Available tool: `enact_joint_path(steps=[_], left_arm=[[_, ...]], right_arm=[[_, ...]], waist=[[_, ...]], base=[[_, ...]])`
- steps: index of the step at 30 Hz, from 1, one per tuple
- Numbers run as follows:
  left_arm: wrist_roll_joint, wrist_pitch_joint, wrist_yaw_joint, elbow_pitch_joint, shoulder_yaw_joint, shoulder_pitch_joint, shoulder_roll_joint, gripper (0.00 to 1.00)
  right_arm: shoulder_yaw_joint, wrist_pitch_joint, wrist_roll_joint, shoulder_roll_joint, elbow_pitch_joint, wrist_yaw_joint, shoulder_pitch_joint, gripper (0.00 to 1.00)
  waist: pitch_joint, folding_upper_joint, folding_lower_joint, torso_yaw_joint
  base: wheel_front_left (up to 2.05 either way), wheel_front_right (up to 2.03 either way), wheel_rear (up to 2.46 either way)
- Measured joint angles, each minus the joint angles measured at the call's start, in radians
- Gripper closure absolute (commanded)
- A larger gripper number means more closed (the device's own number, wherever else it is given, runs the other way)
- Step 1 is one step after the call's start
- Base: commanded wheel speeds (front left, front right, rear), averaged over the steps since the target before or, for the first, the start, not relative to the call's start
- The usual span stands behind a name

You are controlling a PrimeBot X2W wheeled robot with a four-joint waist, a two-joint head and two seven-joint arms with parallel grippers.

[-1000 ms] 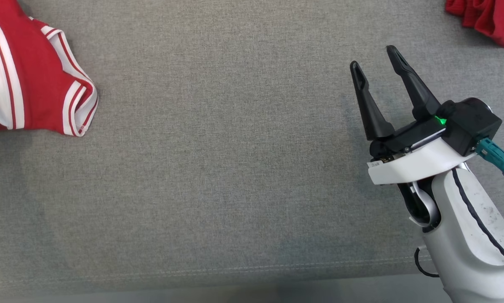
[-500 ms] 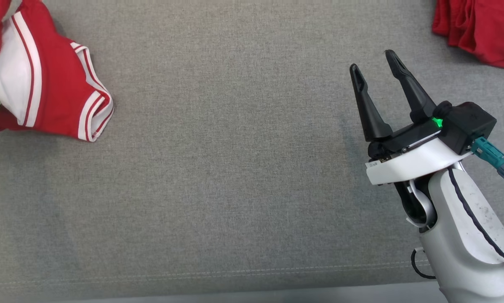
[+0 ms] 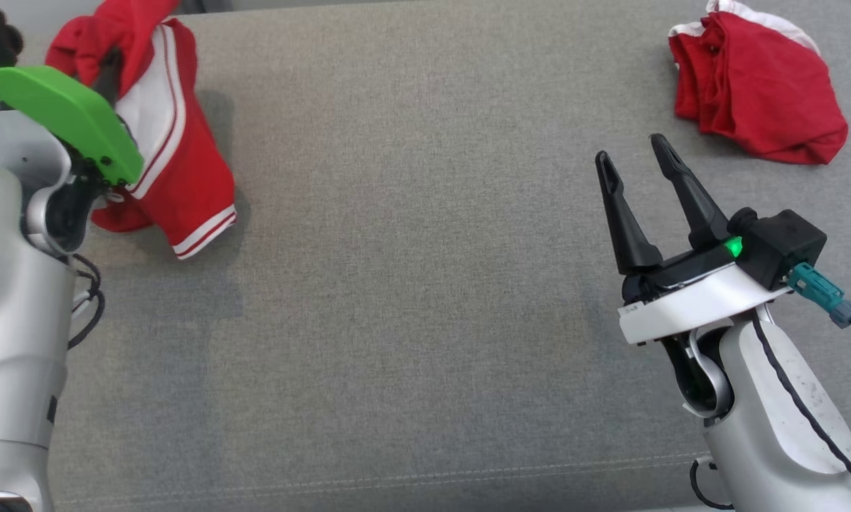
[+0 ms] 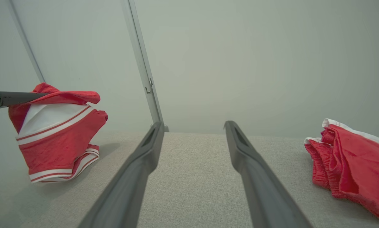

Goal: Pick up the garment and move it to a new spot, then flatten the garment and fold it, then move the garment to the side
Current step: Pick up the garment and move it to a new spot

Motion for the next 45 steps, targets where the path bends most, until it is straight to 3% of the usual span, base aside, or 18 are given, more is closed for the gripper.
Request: enact_joint_path(steps=[9,17,22,31,33,34,35,36,39,45], left_arm=[[-0.078,-0.004,0.000,-0.159,-0.161,0.005,-0.072,1.00],[-0.277,-0.033,0.000,-0.284,-0.128,-0.001,-0.162,1.00],[-0.291,-0.044,0.000,-0.233,-0.107,0.051,-0.142,1.00],[-0.298,-0.193,0.002,-0.010,-0.032,0.393,-0.089,1.00],[-0.298,-0.222,0.002,0.004,-0.023,0.401,-0.094,0.84],[-0.299,-0.233,0.002,0.008,-0.022,0.402,-0.099,0.62],[-0.299,-0.244,0.001,0.011,-0.021,0.404,-0.107,0.49],[-0.300,-0.254,0.001,0.013,-0.021,0.405,-0.114,0.00],[-0.300,-0.280,0.001,0.017,-0.025,0.405,-0.131,0.00],[-0.249,-0.359,0.001,0.006,-0.030,0.405,-0.109,0.00]], right_arm=[[-0.007,0.000,0.010,0.004,0.009,0.000,0.046,0.00],[-0.025,0.000,0.010,0.004,-0.001,0.000,0.074,0.00],[-0.045,0.000,0.010,0.001,-0.004,0.000,0.093,0.00],[-0.053,0.000,0.012,-0.008,-0.009,0.000,0.105,0.00],[-0.053,0.000,0.012,-0.011,-0.009,0.000,0.105,0.00],[-0.053,0.000,0.012,-0.012,-0.010,0.000,0.105,0.00],[-0.053,0.000,0.012,-0.013,-0.011,0.000,0.106,0.00],[-0.053,0.000,0.012,-0.014,-0.012,0.000,0.106,0.00],[-0.049,0.000,0.012,-0.015,-0.012,0.000,0.106,0.00],[-0.022,0.000,0.012,-0.015,-0.012,0.000,0.106,0.00]], waist=[[-0.101,0.0000,0.0000,-0.042],[-0.147,0.0000,0.0000,-0.105],[-0.157,0.0000,0.0000,-0.123],[-0.146,0.0000,0.0000,-0.117],[-0.145,0.0000,0.0000,-0.113],[-0.145,0.0000,0.0000,-0.111],[-0.145,0.0000,0.0000,-0.108],[-0.145,0.0000,0.0000,-0.105],[-0.143,0.0000,0.0000,-0.097],[-0.142,0.0000,0.0000,-0.090]], base=[[0.00,0.00,0.00],[0.00,0.00,0.00],[0.00,0.00,0.00],[0.00,0.00,0.00],[0.00,0.00,0.00],[0.00,0.00,0.00],[0.00,0.00,0.00],[0.00,0.00,0.00],[0.00,0.00,0.00],[0.00,0.00,0.00]])
